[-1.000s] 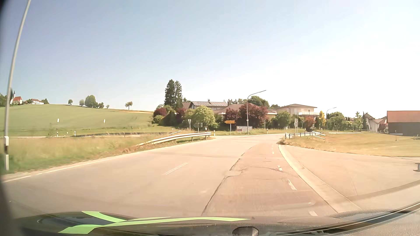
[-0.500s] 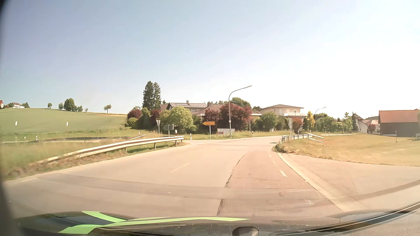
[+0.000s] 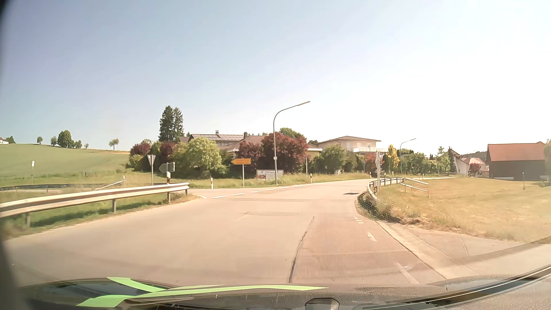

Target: Follow the waypoints while adhering to traffic rules and regulations

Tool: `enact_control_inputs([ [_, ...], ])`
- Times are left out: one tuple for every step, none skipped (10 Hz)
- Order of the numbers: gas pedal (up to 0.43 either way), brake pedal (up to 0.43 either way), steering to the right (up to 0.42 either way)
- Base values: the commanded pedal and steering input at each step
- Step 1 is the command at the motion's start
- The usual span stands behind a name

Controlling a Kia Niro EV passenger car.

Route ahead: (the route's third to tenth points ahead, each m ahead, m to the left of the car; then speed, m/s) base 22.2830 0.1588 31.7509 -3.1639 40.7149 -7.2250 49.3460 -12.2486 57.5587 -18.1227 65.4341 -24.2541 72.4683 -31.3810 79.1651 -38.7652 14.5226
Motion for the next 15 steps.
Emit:
enact_control_inputs([
  [0.15, 0.0, 0.038],
  [0.15, 0.0, 0.038],
  [0.15, 0.0, 0.038],
  [0.15, 0.0, 0.038],
  [0.15, 0.0, 0.04],
  [0.15, 0.0, 0.042],
  [0.15, 0.0, 0.044],
  [0.15, 0.0, 0.044],
  [0.15, 0.0, 0.045],
  [0.15, 0.0, 0.048],
  [0.15, 0.0, 0.052],
  [0.15, 0.0, 0.056],
  [0.15, 0.0, 0.056],
  [0.15, 0.0, 0.058],
  [0.15, 0.0, 0.059],
])
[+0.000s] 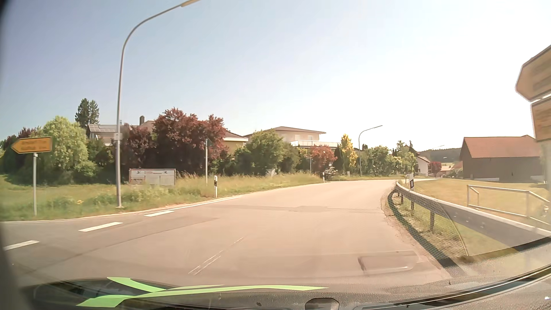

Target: Follow the waypoints while adhering to traffic rules and regulations

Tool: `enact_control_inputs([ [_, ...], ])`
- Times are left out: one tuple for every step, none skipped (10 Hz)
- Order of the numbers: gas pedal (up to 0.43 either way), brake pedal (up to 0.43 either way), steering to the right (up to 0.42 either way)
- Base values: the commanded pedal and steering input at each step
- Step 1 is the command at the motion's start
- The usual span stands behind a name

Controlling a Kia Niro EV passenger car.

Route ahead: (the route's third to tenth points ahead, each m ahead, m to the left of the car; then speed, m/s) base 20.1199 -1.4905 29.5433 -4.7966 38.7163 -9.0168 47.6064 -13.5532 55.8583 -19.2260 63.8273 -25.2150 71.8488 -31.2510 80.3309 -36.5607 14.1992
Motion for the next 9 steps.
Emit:
enact_control_inputs([
  [0.15, 0.0, 0.06],
  [0.15, 0.0, 0.065],
  [0.15, 0.0, 0.068],
  [0.15, 0.0, 0.07],
  [0.15, 0.0, 0.07],
  [0.15, 0.0, 0.069],
  [0.15, 0.0, 0.068],
  [0.15, 0.0, 0.067],
  [0.15, 0.0, 0.066],
])
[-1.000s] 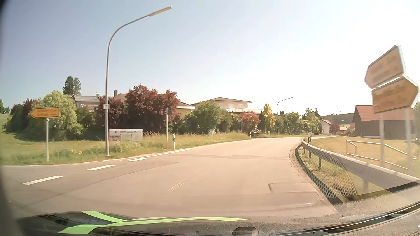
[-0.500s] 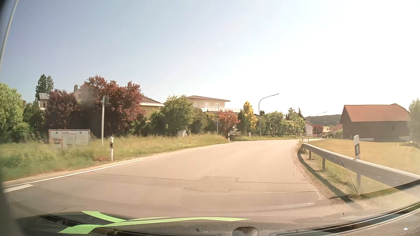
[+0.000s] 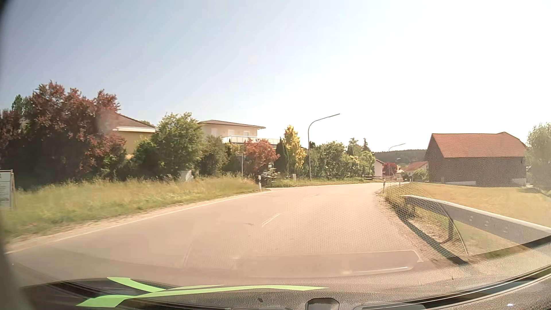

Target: Follow the waypoints while adhering to traffic rules and regulations

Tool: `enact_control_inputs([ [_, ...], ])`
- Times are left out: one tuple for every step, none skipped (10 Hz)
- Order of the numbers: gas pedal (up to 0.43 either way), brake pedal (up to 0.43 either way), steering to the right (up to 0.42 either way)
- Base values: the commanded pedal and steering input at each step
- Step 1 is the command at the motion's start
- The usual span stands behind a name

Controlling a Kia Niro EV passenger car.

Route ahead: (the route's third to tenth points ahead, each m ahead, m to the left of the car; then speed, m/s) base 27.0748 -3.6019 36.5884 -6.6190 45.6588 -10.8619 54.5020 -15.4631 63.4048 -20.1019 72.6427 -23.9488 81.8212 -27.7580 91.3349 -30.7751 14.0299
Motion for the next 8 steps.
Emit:
enact_control_inputs([
  [0.15, 0.0, 0.064],
  [0.157, 0.0, 0.061],
  [0.157, 0.0, 0.059],
  [0.169, 0.0, 0.058],
  [0.177, 0.0, 0.058],
  [0.177, 0.0, 0.056],
  [0.189, 0.0, 0.056],
  [0.189, 0.0, 0.056],
])
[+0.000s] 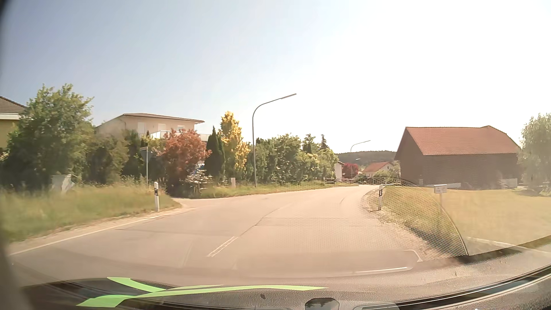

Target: Follow the waypoints while adhering to traffic rules and regulations

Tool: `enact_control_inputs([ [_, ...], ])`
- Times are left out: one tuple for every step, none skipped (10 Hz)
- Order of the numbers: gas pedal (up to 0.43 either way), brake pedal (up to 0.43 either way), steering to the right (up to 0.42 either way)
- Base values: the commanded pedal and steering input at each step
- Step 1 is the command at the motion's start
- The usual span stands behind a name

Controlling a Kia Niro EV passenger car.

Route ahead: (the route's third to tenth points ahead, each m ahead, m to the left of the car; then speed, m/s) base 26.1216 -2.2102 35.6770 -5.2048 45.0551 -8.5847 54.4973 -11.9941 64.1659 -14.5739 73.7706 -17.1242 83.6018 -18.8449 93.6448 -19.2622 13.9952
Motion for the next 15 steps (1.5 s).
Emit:
enact_control_inputs([
  [0.189, 0.0, 0.056],
  [0.189, 0.0, 0.056],
  [0.189, 0.0, 0.054],
  [0.189, 0.0, 0.053],
  [0.189, 0.0, 0.051],
  [0.189, 0.0, 0.049],
  [0.189, 0.0, 0.047],
  [0.189, 0.0, 0.046],
  [0.189, 0.0, 0.045],
  [0.177, 0.0, 0.045],
  [0.13, 0.0, 0.045],
  [0.0, 0.0, 0.044],
  [0.0, 0.0, 0.043],
  [0.0, 0.0, 0.043],
  [0.0, 0.0, 0.043],
])
